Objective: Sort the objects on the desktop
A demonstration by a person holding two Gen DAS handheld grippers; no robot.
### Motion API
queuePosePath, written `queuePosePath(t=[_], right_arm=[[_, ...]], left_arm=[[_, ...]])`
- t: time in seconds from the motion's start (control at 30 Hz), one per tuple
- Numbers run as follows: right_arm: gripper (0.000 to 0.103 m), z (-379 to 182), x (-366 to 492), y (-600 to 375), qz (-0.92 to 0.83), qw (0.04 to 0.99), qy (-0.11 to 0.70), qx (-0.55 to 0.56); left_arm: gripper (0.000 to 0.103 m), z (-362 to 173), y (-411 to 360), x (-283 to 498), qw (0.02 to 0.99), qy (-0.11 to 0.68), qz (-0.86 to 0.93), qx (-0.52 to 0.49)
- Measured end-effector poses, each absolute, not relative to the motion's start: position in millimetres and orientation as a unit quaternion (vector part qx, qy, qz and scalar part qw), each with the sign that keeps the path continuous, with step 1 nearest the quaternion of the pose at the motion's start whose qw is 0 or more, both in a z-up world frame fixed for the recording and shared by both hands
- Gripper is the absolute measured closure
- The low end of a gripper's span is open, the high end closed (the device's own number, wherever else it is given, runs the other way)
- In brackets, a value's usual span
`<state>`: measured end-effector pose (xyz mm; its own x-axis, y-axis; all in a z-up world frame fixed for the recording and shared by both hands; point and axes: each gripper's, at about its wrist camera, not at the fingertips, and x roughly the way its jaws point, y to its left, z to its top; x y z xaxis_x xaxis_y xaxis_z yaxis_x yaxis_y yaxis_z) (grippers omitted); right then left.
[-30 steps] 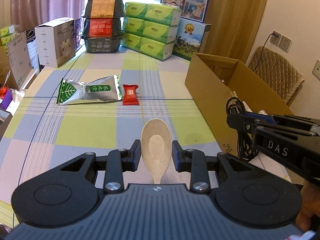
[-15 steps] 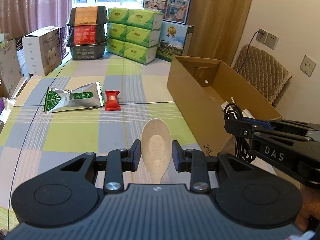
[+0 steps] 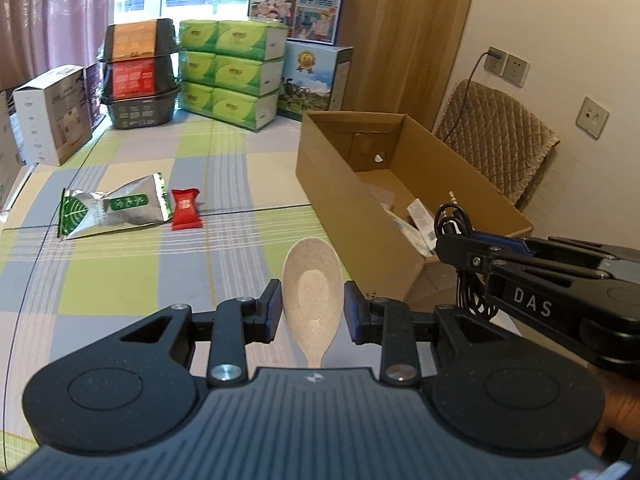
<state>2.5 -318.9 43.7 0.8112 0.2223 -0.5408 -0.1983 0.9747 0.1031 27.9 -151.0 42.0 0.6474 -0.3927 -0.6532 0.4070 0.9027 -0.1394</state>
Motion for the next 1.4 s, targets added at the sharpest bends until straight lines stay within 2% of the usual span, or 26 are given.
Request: queuePosePath(t=[1.4], right_arm=[[0.091,51,8,-431,0.016,0.96,0.277,0.045]], left_arm=[[0.076,55,-256,38,0.884,0.354,-0.305,0.028]])
